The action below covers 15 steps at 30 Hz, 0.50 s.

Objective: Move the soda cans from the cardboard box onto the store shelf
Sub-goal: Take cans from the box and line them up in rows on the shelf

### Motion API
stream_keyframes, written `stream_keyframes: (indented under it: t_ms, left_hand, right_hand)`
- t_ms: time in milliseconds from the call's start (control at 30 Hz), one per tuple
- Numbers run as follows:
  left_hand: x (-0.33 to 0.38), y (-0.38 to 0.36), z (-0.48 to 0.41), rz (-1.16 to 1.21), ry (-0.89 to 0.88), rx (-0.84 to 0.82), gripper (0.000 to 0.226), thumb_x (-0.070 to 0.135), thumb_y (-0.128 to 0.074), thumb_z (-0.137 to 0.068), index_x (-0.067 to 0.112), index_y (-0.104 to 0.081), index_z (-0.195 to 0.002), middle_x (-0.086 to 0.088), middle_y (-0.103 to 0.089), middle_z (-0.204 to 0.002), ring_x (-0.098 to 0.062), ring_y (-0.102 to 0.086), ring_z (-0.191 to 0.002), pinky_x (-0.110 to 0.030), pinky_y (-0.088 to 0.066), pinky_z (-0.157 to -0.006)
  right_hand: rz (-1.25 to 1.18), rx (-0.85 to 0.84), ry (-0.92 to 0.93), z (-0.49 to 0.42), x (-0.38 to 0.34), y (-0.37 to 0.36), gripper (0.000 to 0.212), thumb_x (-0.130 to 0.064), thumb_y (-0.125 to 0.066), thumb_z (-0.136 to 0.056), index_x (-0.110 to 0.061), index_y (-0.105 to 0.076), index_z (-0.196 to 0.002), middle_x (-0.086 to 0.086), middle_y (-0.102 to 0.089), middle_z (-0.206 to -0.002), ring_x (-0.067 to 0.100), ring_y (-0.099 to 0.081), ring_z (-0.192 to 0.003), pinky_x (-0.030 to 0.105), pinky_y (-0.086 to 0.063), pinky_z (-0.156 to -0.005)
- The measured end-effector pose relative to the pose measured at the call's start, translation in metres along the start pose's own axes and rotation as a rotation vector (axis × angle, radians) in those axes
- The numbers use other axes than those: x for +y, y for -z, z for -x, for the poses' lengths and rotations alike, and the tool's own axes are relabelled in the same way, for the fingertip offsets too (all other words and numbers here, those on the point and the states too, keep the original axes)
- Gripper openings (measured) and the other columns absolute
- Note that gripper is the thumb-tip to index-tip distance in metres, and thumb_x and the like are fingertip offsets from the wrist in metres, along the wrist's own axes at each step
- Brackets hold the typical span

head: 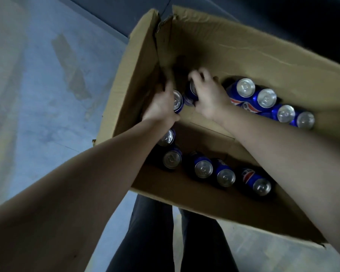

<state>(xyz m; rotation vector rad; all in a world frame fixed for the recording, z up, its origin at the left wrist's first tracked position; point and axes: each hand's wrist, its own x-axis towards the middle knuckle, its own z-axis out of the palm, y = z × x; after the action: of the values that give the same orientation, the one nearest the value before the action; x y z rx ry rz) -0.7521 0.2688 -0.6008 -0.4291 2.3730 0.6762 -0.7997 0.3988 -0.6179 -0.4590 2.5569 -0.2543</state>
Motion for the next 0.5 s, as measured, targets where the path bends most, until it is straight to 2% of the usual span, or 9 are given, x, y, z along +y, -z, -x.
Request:
stream_keyframes:
  t_ms: [67, 233, 333, 433, 500]
  left_hand:
    - [0.008, 0.013, 0.019, -0.094, -0.062, 0.048, 0.079, 0.019, -0.079, -0.075, 0.017, -0.03, -0.137, -0.012, -0.048, -0.129, -0.029, -0.052, -0.116, -0.037, -0.047, -0.084]
    - [0.035, 0.055, 0.074, -0.306, -0.181, 0.152, 0.077, 0.034, -0.08, -0.068, 0.016, -0.036, -0.128, -0.01, -0.052, -0.122, -0.029, -0.049, -0.115, -0.041, -0.043, -0.09]
    - [0.064, 0.087, 0.113, -0.456, -0.226, 0.218, 0.076, 0.046, -0.078, -0.068, 0.018, -0.038, -0.126, -0.008, -0.058, -0.12, -0.029, -0.049, -0.116, -0.041, -0.042, -0.086]
    - [0.101, 0.128, 0.16, -0.524, -0.255, 0.274, 0.077, 0.054, -0.074, -0.069, 0.018, -0.04, -0.128, -0.008, -0.059, -0.12, -0.029, -0.053, -0.114, -0.037, -0.042, -0.086]
    - [0.127, 0.155, 0.193, -0.506, -0.271, 0.295, 0.074, 0.055, -0.073, -0.069, 0.02, -0.041, -0.126, -0.008, -0.061, -0.116, -0.029, -0.057, -0.108, -0.034, -0.04, -0.079]
  right_hand:
    - [0.001, 0.002, 0.036, 0.02, 0.006, 0.017, 0.067, -0.001, -0.07, -0.075, -0.018, -0.037, -0.13, 0.011, -0.028, -0.145, 0.042, -0.051, -0.113, 0.047, -0.053, -0.082]
    - [0.061, 0.044, 0.07, 0.07, 0.007, 0.081, 0.068, -0.003, -0.07, -0.076, -0.019, -0.035, -0.132, 0.007, -0.032, -0.142, 0.036, -0.034, -0.125, 0.045, -0.047, -0.095]
    - [0.084, 0.098, 0.101, 0.104, 0.004, 0.134, 0.069, -0.002, -0.068, -0.076, -0.016, -0.035, -0.134, 0.009, -0.034, -0.141, 0.032, -0.03, -0.127, 0.044, -0.042, -0.101]
    - [0.117, 0.157, 0.165, 0.145, 0.003, 0.19, 0.065, 0.0, -0.062, -0.073, -0.013, -0.037, -0.132, 0.013, -0.039, -0.135, 0.032, -0.032, -0.121, 0.044, -0.042, -0.098]
    - [0.138, 0.178, 0.182, 0.177, 0.004, 0.229, 0.062, -0.001, -0.059, -0.073, -0.012, -0.037, -0.129, 0.013, -0.039, -0.132, 0.032, -0.032, -0.118, 0.043, -0.041, -0.097]
